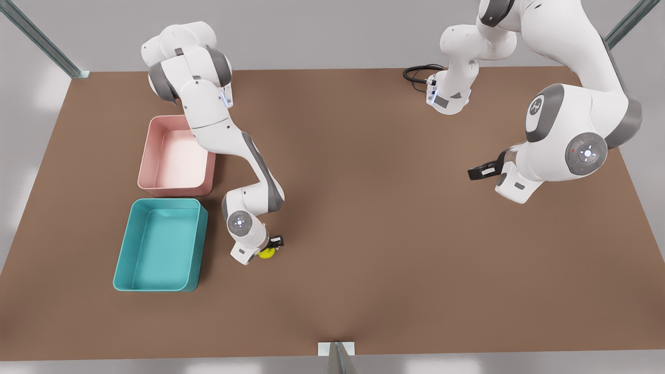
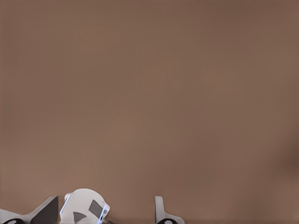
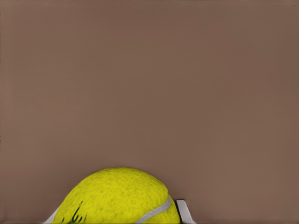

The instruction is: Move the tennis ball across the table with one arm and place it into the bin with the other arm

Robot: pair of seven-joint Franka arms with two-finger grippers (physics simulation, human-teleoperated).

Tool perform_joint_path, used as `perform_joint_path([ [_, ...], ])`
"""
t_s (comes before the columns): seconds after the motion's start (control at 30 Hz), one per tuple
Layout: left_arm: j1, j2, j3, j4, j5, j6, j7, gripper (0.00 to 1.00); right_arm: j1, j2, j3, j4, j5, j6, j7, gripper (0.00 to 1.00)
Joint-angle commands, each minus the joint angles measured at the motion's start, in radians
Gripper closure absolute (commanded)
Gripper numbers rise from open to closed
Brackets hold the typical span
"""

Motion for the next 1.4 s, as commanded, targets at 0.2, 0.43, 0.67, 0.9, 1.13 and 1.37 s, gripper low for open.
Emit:
perform_joint_path([
  [0.2,0.000,0.002,0.000,0.000,0.001,-0.002,-0.035,0.00,-0.002,-0.027,0.024,0.016,-0.010,-0.013,0.006,0.54],
  [0.43,-0.002,0.002,0.000,0.000,-0.001,-0.003,-0.035,0.00,-0.046,-0.126,0.004,0.036,-0.108,-0.017,-0.122,0.54],
  [0.67,-0.003,0.000,0.000,0.000,0.001,-0.005,-0.035,0.00,-0.257,-0.224,-0.076,0.034,-0.112,-0.189,-0.656,0.54],
  [0.9,-0.002,0.006,-0.002,-0.007,-0.001,-0.003,-0.035,0.00,-0.301,-0.175,-0.152,0.028,-0.061,-0.234,-0.682,0.00],
  [1.13,-0.005,0.005,-0.002,-0.007,-0.001,-0.006,-0.035,0.00,-0.300,-0.325,-0.143,0.105,-0.085,-0.640,-0.386,0.00],
  [1.37,-0.006,0.005,-0.002,-0.009,-0.002,-0.006,-0.037,0.00,-0.361,-0.624,0.033,0.165,-0.303,-1.048,0.062,0.00],
])
